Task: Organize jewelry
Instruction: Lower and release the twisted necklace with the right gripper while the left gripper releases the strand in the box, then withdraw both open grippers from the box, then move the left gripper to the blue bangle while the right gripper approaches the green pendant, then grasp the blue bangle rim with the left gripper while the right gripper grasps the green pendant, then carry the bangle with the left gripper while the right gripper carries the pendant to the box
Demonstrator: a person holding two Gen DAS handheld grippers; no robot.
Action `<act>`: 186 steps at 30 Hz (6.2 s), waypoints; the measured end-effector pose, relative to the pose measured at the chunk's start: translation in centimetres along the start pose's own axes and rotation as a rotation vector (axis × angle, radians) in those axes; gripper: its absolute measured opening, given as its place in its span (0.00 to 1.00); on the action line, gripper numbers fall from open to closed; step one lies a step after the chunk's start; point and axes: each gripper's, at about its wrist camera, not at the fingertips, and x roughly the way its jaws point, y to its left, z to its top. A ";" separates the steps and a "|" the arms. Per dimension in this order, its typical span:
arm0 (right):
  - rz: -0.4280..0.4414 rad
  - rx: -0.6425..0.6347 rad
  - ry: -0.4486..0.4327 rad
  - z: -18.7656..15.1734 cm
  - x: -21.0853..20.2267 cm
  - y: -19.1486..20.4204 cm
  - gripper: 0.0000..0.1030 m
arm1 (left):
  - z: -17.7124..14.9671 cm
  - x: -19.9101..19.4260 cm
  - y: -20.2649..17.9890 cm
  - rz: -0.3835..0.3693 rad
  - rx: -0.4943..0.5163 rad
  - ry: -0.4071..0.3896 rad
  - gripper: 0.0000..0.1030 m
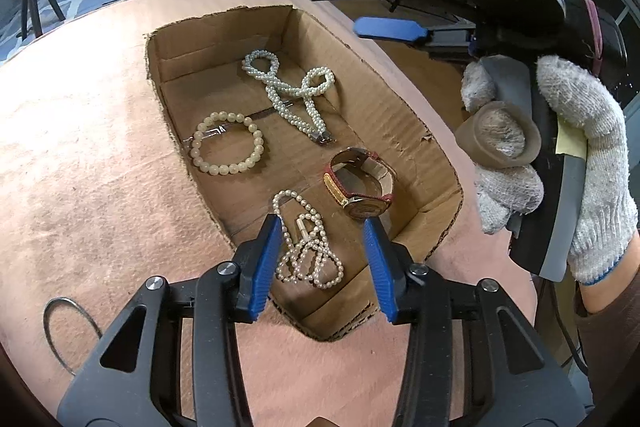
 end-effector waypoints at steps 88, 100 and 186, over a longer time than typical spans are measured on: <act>0.005 -0.610 0.273 -27.4 4.1 21.7 0.39 | -7.9 -4.1 18.4 0.311 -0.133 0.044 0.12; -0.072 -0.755 0.236 -29.2 3.1 23.5 0.13 | -7.5 -3.9 17.9 0.340 -0.125 0.013 0.02; -0.124 -0.263 -0.084 -14.0 -10.3 6.7 0.13 | 8.1 -3.1 1.0 0.079 0.006 -0.165 0.01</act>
